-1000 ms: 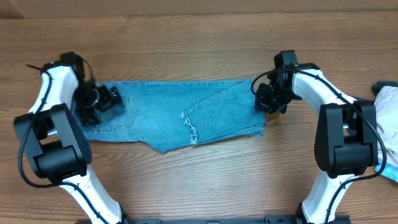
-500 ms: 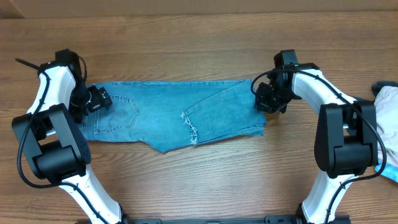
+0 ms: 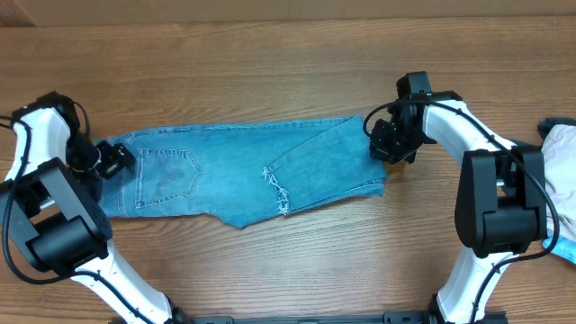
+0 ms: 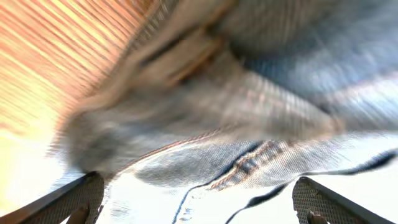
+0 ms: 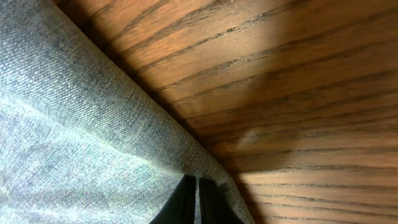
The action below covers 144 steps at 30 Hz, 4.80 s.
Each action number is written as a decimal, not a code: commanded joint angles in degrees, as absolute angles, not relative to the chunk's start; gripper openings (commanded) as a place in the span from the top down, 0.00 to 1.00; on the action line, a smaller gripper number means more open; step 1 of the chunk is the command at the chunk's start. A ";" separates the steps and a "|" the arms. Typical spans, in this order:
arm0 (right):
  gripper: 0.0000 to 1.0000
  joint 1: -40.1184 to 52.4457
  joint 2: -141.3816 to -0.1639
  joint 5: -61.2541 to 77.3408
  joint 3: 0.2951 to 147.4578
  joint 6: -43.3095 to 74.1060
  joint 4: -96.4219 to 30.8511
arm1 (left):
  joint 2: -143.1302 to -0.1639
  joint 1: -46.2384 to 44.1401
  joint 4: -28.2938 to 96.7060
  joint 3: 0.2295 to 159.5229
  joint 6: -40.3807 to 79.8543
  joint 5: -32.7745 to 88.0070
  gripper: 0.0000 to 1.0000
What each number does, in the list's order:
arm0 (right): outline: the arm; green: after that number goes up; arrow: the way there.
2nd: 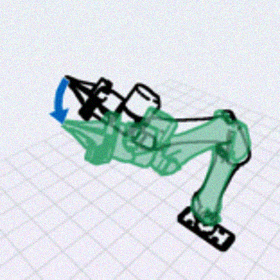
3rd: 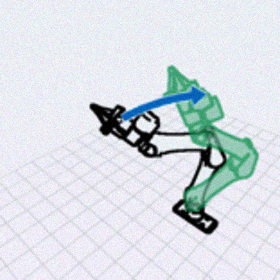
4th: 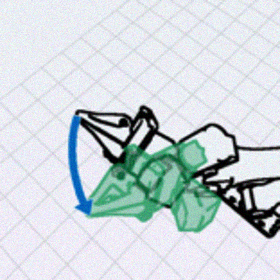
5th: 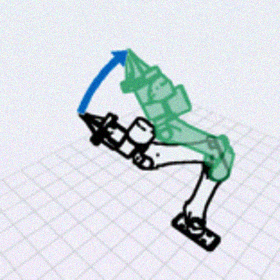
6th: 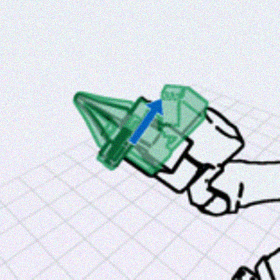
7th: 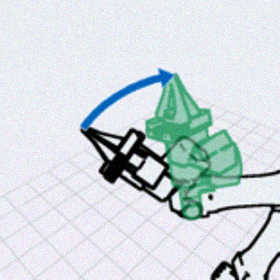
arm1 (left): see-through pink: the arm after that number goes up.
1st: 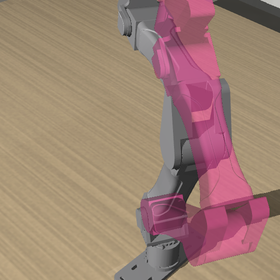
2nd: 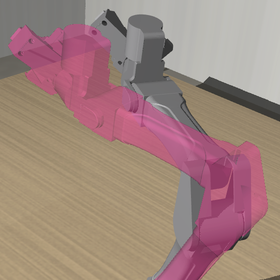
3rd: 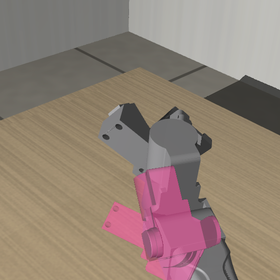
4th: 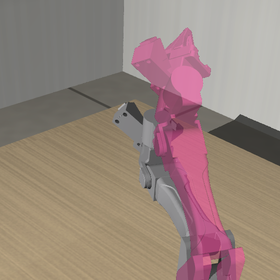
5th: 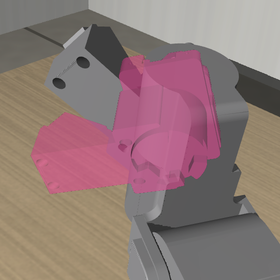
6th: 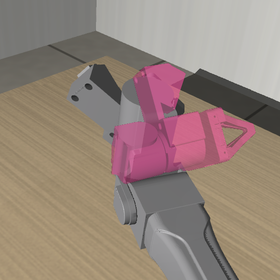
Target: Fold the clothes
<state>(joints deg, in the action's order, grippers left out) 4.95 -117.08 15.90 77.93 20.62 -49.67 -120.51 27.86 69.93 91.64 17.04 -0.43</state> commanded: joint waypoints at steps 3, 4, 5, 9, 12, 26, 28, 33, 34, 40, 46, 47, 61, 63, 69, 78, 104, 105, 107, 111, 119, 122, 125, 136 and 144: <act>0.93 1.74 -114.08 8.34 82.59 21.17 -53.84 | -115.55 24.99 72.86 100.36 16.71 2.63 0.00; 0.91 1.32 -112.60 8.34 83.44 20.99 -54.78 | -114.50 24.38 72.90 100.38 16.71 3.64 0.00; 0.83 0.84 -110.89 8.36 84.25 20.12 -55.68 | -113.32 23.55 73.25 100.38 16.16 5.41 0.00; 0.00 -1.74 -108.09 8.69 85.03 11.81 -58.83 | -110.54 19.09 77.41 100.36 10.92 16.69 0.00; 0.00 -2.55 -109.56 13.69 84.25 6.33 -60.80 | -110.56 14.41 78.15 99.46 9.30 19.03 0.00; 0.00 -1.39 -112.33 28.84 75.53 -1.76 -57.01 | -110.61 -4.64 69.36 88.62 11.86 19.14 0.00; 0.00 -1.17 -112.33 29.67 73.93 -1.74 -55.72 | -110.61 -4.64 68.60 87.33 11.84 19.11 0.00; 0.00 -0.95 -112.33 35.70 71.35 -1.52 -54.02 | -110.61 -4.64 68.53 87.07 11.81 19.11 0.00; 0.00 -0.64 -112.33 35.70 70.78 -1.52 -53.80 | -110.61 -4.64 68.55 87.07 11.81 19.11 0.00; 0.00 3.03 -112.33 36.01 66.30 0.71 -49.15 | -110.61 -4.64 68.45 87.07 11.81 19.11 0.00; 0.31 6.61 -112.33 37.41 66.22 3.29 -47.64 | -110.61 -4.64 68.53 87.07 11.79 19.05 0.00; 0.61 6.63 -112.33 37.34 66.22 4.21 -47.33 | -110.61 -4.64 68.55 87.07 11.79 19.05 0.00; 0.96 0.54 -112.29 32.47 67.88 15.09 -43.22 | -110.61 -4.64 68.95 87.07 11.79 17.41 0.00; 0.96 -3.29 -112.25 32.03 68.95 15.09 -44.47 | -110.61 -4.64 68.93 87.07 11.79 17.41 0.00; 0.96 -16.88 -112.09 25.36 74.24 14.81 -52.31 | -110.61 -4.62 68.45 87.05 11.79 17.41 0.00; 0.96 -15.49 -101.82 18.79 77.03 14.63 -57.04 | -110.61 -4.64 66.74 87.05 11.88 17.45 0.00; 0.96 9.04 -88.73 22.81 83.11 16.27 -60.75 | -110.56 4.51 68.40 87.37 12.38 27.64 0.00; 0.96 10.35 -88.73 22.85 83.11 16.29 -60.62 | -110.56 5.37 68.82 87.37 11.27 28.67 0.00; 0.96 12.25 -88.73 22.92 83.11 16.43 -60.20 | -110.56 7.03 69.87 87.37 10.66 28.84 0.00; 0.96 17.58 -88.73 24.12 83.11 18.15 -58.06 | -110.54 9.80 71.09 87.81 9.56 30.50 0.00; 0.96 27.55 -88.79 24.08 83.09 23.81 -51.96 | -108.12 12.91 73.89 90.94 8.73 30.48 0.00; 0.96 30.89 -89.17 24.05 82.72 24.93 -50.48 | -106.74 12.88 74.15 90.94 8.73 30.48 0.00; 0.96 33.87 -90.54 24.03 81.95 26.04 -49.12 | -106.15 12.88 74.78 90.94 8.47 30.06 0.00; 0.96 40.23 -99.04 23.62 81.21 30.48 -43.72 | -106.04 12.88 76.05 90.94 6.59 29.43 0.00; 0.96 40.60 -104.25 23.68 81.19 34.59 -37.47 | -106.04 12.88 76.29 90.94 5.74 29.41 0.00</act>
<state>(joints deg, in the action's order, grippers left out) 40.10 -103.07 23.11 81.19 33.06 -38.89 -107.72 12.53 76.12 89.65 7.25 29.34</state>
